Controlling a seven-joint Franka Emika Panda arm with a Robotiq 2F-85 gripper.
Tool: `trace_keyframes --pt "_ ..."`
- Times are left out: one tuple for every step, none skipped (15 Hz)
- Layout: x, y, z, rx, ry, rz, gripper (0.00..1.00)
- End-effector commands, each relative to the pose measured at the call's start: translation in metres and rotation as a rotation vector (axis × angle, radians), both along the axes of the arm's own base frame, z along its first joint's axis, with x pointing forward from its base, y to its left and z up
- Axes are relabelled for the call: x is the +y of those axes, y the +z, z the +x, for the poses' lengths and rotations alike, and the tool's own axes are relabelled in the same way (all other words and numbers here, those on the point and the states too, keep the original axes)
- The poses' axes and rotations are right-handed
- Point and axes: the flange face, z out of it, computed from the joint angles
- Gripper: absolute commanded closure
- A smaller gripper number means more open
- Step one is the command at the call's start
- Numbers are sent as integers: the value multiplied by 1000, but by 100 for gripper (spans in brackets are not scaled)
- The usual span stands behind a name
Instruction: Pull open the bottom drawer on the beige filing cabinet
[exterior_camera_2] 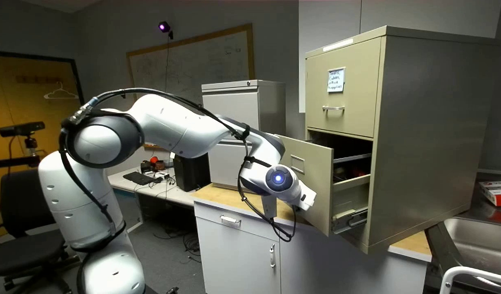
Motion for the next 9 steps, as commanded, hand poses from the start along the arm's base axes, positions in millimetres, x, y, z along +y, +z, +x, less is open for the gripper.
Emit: trace_keyframes --pt "45 -36 -36 66 51 31 91" --pt "48 -36 -40 67 51 34 91" --pt "50 -36 -44 67 50 36 91" --pt "52 -35 -48 66 48 37 91" --pt "52 -35 -51 66 45 36 91" --pt "53 -34 -53 64 43 37 91" --pt "54 -33 -56 64 40 36 91" --pt "55 -32 -57 63 37 34 91" --pt "55 -31 -59 61 32 32 91"
